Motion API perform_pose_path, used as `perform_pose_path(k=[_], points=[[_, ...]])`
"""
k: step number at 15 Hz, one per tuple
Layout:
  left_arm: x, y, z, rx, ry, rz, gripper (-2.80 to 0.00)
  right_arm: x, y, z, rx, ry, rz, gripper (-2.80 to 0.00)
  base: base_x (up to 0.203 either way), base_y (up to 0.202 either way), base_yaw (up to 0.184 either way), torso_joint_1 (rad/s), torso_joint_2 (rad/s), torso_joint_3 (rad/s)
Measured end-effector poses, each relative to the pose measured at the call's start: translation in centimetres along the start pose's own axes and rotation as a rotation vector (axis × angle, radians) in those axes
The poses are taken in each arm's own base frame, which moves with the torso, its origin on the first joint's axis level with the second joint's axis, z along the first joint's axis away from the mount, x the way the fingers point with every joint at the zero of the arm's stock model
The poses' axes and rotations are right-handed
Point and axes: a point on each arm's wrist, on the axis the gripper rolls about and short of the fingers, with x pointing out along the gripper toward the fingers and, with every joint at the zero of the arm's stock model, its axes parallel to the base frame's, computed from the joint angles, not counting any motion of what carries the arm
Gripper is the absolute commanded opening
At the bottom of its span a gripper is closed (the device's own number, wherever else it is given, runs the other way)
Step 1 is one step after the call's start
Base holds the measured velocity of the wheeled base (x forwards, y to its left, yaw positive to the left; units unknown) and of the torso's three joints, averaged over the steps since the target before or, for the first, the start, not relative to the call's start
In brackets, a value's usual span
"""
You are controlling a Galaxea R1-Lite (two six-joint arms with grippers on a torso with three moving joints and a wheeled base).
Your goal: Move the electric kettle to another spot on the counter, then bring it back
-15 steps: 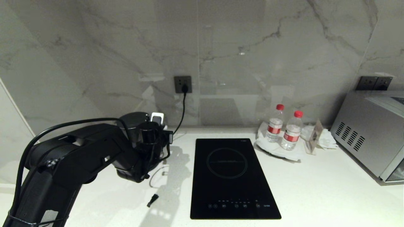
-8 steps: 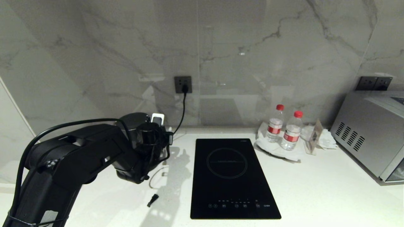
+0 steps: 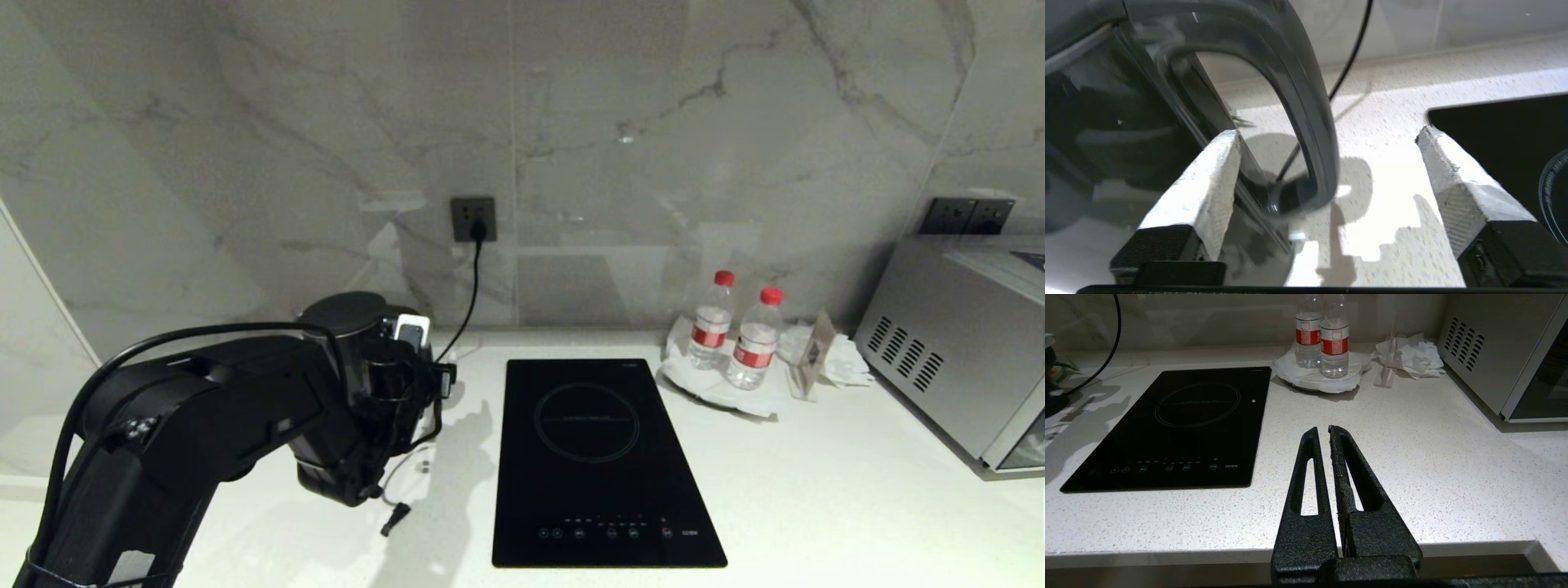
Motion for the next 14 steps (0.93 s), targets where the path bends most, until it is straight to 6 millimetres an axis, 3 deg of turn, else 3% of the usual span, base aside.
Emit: perform_pose_path(k=[5, 10, 11, 14], points=[[-2.2, -0.2, -1.0, 0.001, 0.018, -0.025, 0.00, 0.0, 0.0, 0.0, 0.000, 0.000, 0.000, -2.80, 0.000, 0.000, 0.000, 0.000, 0.00, 0.000], [-6.3, 0.8, -0.9, -0.003, 0.024, -0.078, 0.00, 0.0, 0.0, 0.0, 0.000, 0.000, 0.000, -2.80, 0.000, 0.000, 0.000, 0.000, 0.00, 0.000], [-7.3, 1.1, -1.0, -0.007, 0.040, -0.085, -2.80, 0.0, 0.0, 0.0, 0.000, 0.000, 0.000, -2.80, 0.000, 0.000, 0.000, 0.000, 0.00, 0.000], [-10.5, 2.5, -0.6, -0.045, 0.093, -0.107, -2.80, 0.0, 0.0, 0.0, 0.000, 0.000, 0.000, -2.80, 0.000, 0.000, 0.000, 0.000, 0.00, 0.000]])
